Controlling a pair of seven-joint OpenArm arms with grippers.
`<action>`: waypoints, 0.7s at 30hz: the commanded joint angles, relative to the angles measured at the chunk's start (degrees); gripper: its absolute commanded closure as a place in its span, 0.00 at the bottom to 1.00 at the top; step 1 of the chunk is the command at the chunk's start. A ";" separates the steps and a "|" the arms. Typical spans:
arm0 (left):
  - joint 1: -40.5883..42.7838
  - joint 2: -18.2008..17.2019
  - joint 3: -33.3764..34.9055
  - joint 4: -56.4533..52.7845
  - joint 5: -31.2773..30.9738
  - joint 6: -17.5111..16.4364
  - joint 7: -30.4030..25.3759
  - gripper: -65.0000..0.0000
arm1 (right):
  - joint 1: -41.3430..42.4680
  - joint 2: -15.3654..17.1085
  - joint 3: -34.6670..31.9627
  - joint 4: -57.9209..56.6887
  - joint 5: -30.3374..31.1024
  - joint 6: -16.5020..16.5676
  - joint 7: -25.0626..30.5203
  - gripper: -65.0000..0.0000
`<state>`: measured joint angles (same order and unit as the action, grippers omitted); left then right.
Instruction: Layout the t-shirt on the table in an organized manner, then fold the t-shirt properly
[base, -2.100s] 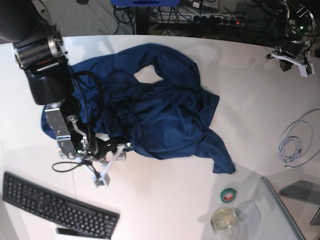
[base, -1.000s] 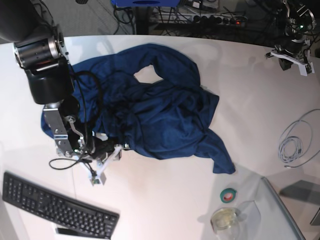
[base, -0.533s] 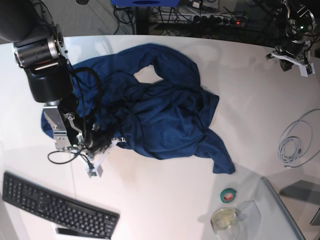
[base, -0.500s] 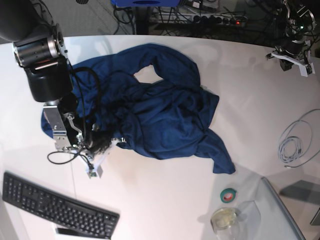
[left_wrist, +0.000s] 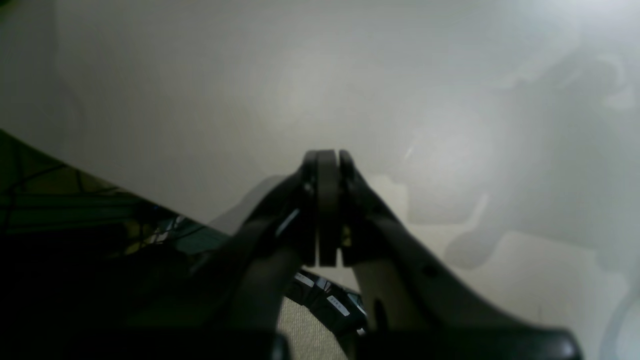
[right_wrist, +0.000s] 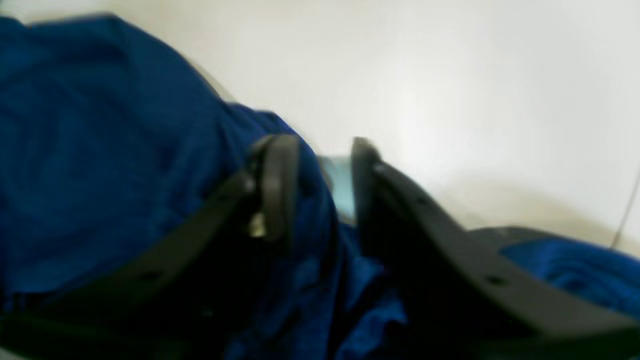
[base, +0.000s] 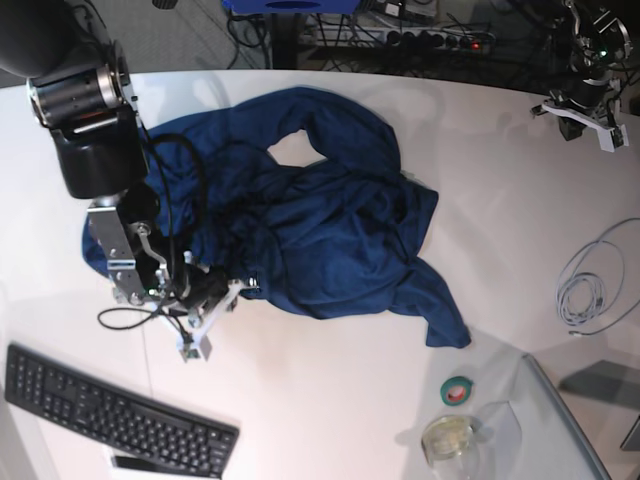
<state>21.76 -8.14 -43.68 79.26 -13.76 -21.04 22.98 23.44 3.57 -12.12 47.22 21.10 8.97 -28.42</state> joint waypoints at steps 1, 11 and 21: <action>0.09 -0.96 -0.32 0.78 -0.53 0.16 -1.14 1.00 | 1.92 -0.01 -0.06 -0.23 0.57 0.21 1.48 0.65; 0.09 -0.96 -0.23 0.78 -0.53 0.16 -1.14 1.00 | 2.01 0.25 -0.06 -2.52 0.57 0.30 1.48 1.00; 0.18 -0.96 -0.32 0.78 -0.53 0.16 -1.14 1.00 | 1.13 0.43 0.38 3.46 0.57 0.30 -0.10 1.00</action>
<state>21.76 -8.10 -43.68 79.26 -13.78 -21.04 22.98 23.05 3.79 -11.99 49.63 21.04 8.95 -29.43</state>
